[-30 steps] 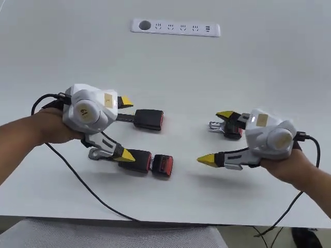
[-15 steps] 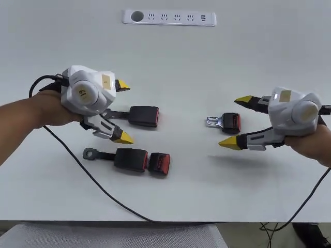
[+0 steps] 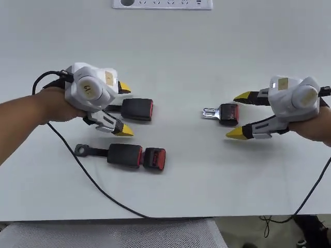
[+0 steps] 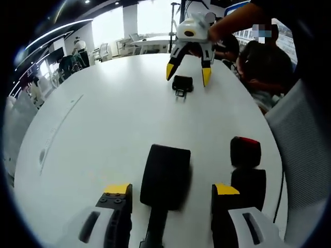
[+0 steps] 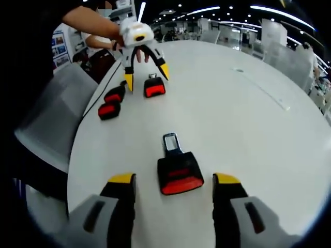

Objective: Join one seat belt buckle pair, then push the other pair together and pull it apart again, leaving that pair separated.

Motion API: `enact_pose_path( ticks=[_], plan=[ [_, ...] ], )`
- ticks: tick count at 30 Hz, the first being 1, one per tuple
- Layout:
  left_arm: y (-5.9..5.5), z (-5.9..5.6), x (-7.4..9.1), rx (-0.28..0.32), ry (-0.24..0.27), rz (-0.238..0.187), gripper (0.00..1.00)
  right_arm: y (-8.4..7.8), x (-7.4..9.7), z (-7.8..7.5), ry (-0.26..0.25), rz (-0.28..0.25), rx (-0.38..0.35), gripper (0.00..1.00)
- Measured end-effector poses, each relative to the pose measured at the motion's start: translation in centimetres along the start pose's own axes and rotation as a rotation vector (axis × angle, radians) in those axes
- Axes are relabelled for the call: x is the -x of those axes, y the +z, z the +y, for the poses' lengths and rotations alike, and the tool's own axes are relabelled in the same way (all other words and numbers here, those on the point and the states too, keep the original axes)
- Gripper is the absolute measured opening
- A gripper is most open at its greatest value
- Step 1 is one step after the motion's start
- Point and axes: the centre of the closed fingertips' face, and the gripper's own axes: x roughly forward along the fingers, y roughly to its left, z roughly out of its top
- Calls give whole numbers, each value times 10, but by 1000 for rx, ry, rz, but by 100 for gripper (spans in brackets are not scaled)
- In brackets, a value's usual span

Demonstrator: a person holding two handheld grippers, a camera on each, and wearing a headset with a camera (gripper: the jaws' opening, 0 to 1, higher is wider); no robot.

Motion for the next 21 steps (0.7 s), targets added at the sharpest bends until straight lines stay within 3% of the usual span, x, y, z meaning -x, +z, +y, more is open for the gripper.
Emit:
enact_pose_path(
  ticks=[6,8,15,18,21],
  plan=[
    [-6,7,-5,-21,4,22,55,-4,-2,-4,20,28,31,54],
    [-3,9,-3,-17,2,4,53,-8,-3,-4,26,51,49,50],
    [-2,7,-1,-32,-2,-25,44,-8,-2,-7,31,41,55,44],
    [-1,8,-1,-37,4,-26,39,-10,-2,-9,25,55,92,36],
    [0,8,0,-51,2,-24,35,-9,-2,-9,37,40,91,35]
  ],
)
